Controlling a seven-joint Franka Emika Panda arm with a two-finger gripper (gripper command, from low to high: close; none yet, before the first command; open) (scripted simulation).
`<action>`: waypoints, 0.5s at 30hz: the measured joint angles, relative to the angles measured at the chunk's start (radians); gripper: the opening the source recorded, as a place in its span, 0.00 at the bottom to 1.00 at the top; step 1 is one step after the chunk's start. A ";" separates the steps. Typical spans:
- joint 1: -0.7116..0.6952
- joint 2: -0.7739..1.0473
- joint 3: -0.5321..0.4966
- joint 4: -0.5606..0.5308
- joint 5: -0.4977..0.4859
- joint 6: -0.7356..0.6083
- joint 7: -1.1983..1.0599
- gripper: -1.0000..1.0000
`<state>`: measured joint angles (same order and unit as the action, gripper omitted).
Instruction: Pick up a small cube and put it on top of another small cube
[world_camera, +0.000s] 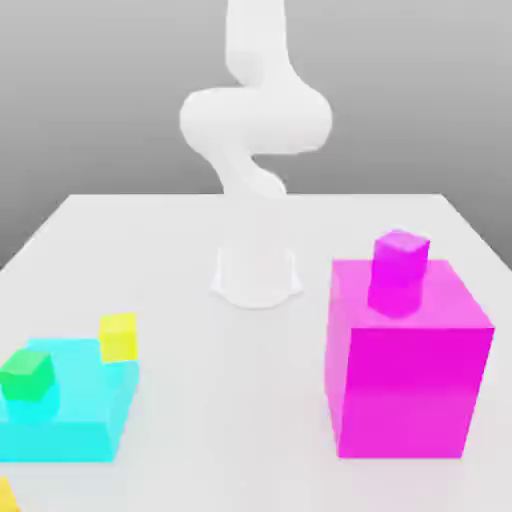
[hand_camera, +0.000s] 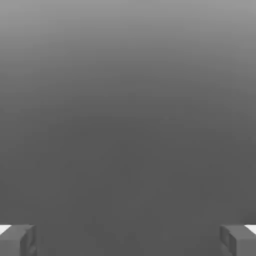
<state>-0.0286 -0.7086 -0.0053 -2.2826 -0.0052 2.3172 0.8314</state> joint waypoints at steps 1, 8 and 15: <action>-0.012 0.039 -0.003 0.007 -0.002 0.007 0.014 0.50; -0.082 0.296 -0.030 0.056 -0.015 0.056 0.100 0.50; -0.139 0.550 -0.075 0.105 -0.010 0.103 0.173 0.50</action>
<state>-0.1673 -0.1591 -0.0807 -2.1781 -0.0151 2.4205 1.0044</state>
